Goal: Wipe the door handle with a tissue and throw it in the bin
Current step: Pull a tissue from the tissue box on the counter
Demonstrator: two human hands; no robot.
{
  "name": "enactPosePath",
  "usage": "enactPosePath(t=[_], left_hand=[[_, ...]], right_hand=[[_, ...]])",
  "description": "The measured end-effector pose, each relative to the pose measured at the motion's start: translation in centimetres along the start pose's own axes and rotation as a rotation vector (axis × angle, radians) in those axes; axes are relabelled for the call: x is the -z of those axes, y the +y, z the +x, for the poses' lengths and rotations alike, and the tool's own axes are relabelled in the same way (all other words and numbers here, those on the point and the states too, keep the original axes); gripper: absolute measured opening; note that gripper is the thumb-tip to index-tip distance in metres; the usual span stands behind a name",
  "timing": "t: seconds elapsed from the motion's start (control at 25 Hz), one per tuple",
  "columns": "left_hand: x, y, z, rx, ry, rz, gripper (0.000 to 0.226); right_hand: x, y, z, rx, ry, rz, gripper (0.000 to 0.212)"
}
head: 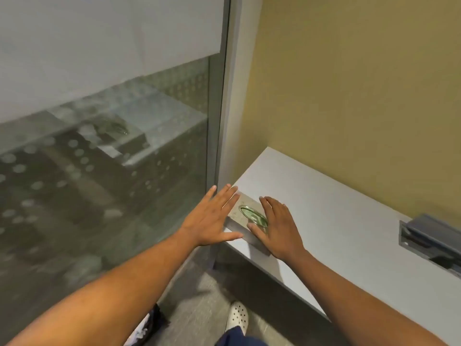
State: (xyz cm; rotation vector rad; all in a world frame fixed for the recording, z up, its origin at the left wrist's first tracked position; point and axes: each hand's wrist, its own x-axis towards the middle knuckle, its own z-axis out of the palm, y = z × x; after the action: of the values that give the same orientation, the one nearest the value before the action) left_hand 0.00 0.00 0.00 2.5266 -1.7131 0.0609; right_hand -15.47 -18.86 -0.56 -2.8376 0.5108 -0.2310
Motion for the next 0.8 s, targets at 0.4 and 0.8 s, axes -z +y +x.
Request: enactPosePath(t=[0.4,0.8], left_hand=[[-7.0,0.7,8.1,0.202,-0.41,-0.162,0.082],[-11.4,-0.5,10.6,0.145,-0.471,-0.239,0.1]], right_hand=[[-4.0,7.8,5.8,0.141,-0.225,-0.078,0.035],[-6.1,7.6,10.2,0.318,-0.413,-0.312,0.025]])
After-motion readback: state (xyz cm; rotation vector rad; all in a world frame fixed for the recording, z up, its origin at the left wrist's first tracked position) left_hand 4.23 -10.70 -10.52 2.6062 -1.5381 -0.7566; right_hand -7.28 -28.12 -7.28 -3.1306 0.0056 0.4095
